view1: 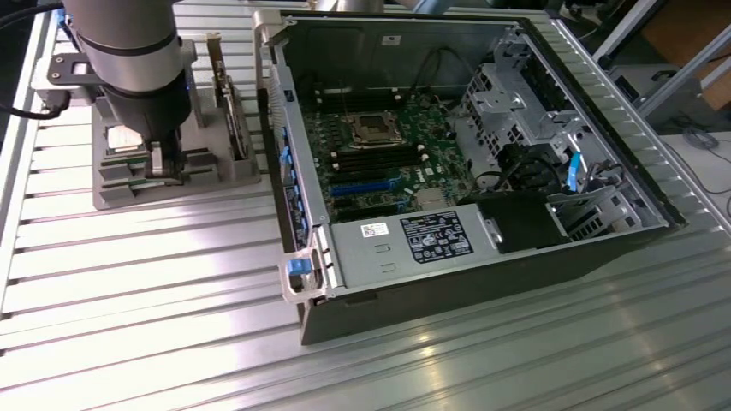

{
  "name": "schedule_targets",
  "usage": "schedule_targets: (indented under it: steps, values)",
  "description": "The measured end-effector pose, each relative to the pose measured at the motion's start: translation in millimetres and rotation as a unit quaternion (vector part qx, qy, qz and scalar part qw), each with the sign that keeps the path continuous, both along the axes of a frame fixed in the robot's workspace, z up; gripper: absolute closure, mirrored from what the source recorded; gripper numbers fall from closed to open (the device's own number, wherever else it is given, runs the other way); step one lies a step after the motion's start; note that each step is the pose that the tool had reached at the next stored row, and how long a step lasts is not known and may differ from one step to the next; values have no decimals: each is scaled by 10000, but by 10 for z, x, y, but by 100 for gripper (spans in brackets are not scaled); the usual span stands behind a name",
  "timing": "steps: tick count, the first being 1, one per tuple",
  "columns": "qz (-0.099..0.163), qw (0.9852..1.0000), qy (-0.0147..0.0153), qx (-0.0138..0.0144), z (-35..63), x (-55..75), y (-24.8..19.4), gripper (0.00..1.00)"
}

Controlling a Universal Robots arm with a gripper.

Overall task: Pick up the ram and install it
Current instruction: 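Pick up the ram and move it above insertion slot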

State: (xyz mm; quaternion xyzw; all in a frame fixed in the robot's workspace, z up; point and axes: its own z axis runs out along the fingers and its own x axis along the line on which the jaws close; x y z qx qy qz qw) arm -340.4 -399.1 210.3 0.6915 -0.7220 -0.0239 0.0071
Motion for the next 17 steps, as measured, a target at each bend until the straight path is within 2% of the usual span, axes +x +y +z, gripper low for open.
schedule_targets:
  steps: [4,7,8,9,17]
  values:
    - [0,10000,0,0,-5,-165,0,70]
    - [0,10000,0,0,-21,-171,2,70]
    - [0,10000,0,0,-22,-172,18,70]
    - [1,10000,0,0,-24,-172,54,70]
    - [3,10000,0,0,-33,-179,55,70]
